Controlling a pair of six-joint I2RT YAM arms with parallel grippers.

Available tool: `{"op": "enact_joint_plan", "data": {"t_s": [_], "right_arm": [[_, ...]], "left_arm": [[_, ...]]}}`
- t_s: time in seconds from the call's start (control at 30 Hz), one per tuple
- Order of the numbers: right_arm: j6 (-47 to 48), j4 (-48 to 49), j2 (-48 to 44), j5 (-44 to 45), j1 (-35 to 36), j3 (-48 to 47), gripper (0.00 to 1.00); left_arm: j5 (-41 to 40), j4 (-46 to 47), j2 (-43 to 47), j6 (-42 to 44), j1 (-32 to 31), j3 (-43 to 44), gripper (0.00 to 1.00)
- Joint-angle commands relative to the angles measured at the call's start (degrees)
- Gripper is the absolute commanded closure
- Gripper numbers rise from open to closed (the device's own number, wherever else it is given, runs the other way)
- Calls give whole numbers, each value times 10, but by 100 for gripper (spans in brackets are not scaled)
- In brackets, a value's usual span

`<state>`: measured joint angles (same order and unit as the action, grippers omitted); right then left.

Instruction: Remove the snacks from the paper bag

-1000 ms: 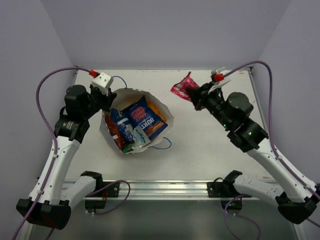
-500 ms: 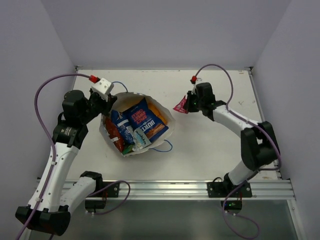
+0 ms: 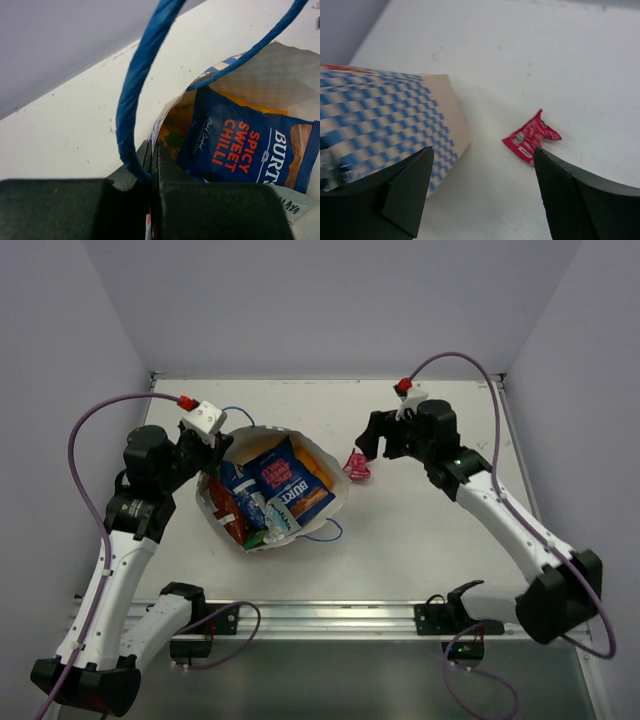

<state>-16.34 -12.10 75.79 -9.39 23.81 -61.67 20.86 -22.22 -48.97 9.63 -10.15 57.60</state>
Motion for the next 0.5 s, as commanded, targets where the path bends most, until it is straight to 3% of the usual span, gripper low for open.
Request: {"op": "enact_joint_plan", "data": {"t_s": [0.0, 0.2, 0.3, 0.47], "right_arm": [[51, -45, -110, 12, 53, -23, 17], [71, -84, -140, -10, 182, -71, 20], [83, -91, -106, 9, 250, -97, 20], [65, -93, -5, 9, 303, -143, 20]], "left_arm": [[4, 60, 14, -3, 1, 6, 100], [-11, 52, 5, -12, 1, 8, 100], [-14, 41, 3, -18, 1, 8, 100], [-20, 34, 12, -21, 1, 8, 100]]}}
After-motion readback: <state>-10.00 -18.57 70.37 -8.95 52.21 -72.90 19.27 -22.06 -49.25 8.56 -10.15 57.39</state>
